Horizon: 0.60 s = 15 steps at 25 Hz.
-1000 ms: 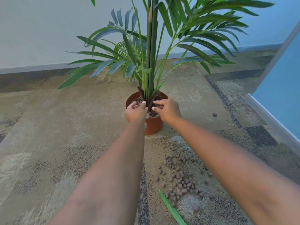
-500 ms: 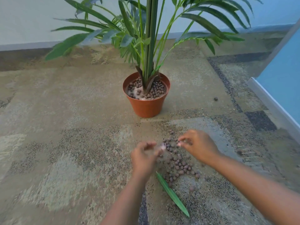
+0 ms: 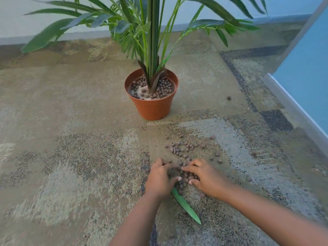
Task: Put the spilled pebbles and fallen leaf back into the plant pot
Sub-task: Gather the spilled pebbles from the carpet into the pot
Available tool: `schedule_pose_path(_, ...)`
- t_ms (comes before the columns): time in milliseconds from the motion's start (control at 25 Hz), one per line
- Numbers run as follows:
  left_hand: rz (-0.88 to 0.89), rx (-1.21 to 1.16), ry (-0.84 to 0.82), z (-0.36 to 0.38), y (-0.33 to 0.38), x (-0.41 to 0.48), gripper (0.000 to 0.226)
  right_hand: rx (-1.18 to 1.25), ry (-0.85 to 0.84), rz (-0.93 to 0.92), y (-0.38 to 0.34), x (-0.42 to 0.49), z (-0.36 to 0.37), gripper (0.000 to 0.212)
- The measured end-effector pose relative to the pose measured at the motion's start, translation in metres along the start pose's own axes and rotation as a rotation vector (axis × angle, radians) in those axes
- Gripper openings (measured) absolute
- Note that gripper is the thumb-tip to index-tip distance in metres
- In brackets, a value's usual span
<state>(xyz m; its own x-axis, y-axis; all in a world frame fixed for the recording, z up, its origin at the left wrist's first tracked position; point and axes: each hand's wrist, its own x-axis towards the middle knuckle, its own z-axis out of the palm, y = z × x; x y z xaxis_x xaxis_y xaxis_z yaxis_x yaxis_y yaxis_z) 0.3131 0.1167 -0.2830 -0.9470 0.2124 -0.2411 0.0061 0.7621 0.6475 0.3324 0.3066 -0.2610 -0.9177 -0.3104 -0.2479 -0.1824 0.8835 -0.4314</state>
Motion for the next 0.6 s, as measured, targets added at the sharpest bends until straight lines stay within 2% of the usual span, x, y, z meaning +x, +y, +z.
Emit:
schedule_pose_path(120, 0.069, 0.032, -0.056, 0.001, 0.005, -0.003, 0.059, 0.020, -0.016, -0.051, 0.001, 0.002, -0.002, 0.035)
schedule_pose_path(200, 0.089, 0.103, -0.086, 0.001, 0.011, -0.004, 0.071, -0.095, 0.016, -0.105, 0.004, 0.008, -0.001, 0.034)
schedule_pose_path(280, 0.109, 0.198, -0.086, 0.002, 0.016, -0.005, 0.073, -0.161, 0.032, -0.134, 0.006, 0.014, -0.001, 0.028)
schedule_pose_path(440, 0.112, 0.176, 0.026, 0.011, 0.026, -0.012, 0.035, -0.141, 0.017, -0.129, 0.011, 0.018, -0.001, 0.015)
schedule_pose_path(600, 0.085, 0.040, 0.076, 0.016, 0.027, -0.014, 0.008, 0.095, 0.081, 0.004, 0.014, 0.014, -0.008, 0.004)
